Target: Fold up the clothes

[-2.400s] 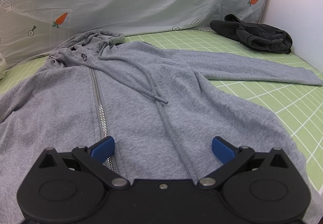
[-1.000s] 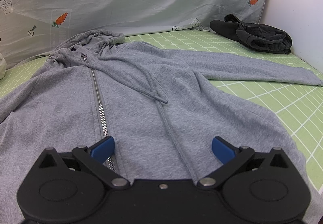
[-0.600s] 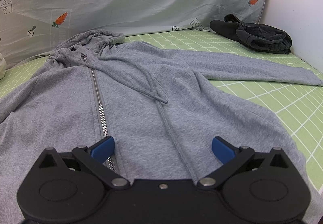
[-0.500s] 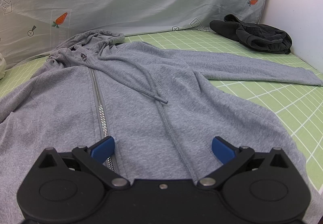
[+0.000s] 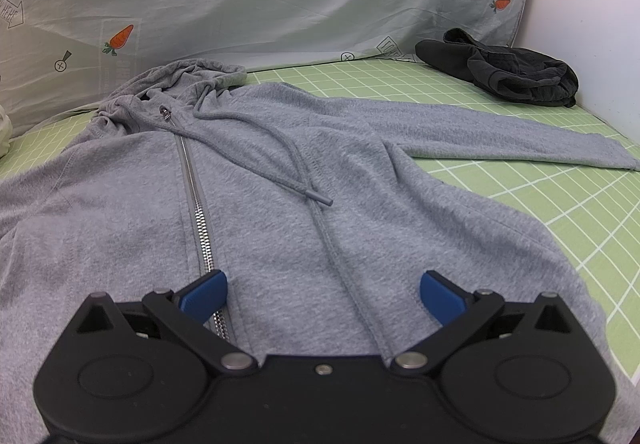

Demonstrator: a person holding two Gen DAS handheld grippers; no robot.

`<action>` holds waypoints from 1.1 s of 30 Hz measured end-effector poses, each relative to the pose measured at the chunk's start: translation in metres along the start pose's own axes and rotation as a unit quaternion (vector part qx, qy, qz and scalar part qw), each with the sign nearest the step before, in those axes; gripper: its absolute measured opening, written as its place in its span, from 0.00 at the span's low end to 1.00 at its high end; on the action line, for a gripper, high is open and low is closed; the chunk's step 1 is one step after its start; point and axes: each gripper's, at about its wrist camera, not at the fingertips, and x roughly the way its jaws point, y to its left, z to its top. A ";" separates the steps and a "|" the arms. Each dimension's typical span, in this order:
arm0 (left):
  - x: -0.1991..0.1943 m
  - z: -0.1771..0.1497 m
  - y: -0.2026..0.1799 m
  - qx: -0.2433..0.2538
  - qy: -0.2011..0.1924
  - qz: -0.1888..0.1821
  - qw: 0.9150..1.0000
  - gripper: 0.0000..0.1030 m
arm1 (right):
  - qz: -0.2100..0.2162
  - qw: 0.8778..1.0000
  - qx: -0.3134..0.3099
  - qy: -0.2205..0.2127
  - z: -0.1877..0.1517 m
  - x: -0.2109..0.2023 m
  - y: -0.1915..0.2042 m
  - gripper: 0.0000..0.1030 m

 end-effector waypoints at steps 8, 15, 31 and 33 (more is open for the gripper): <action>-0.007 -0.016 -0.038 0.054 0.024 -0.004 0.998 0.64 | 0.020 0.999 -0.026 0.038 0.021 0.012 0.001 1.00; 0.010 -0.015 -0.105 0.099 0.041 -0.044 0.993 0.64 | 0.075 0.996 -0.026 0.051 0.093 0.044 -0.014 1.00; 0.124 0.029 -0.307 0.185 0.076 -0.098 0.975 0.66 | 0.216 0.955 -0.180 0.089 0.224 0.212 0.031 0.40; 0.136 0.029 -0.325 0.217 0.082 -0.097 0.968 0.65 | 0.231 0.953 -0.161 0.110 0.227 0.229 0.037 0.34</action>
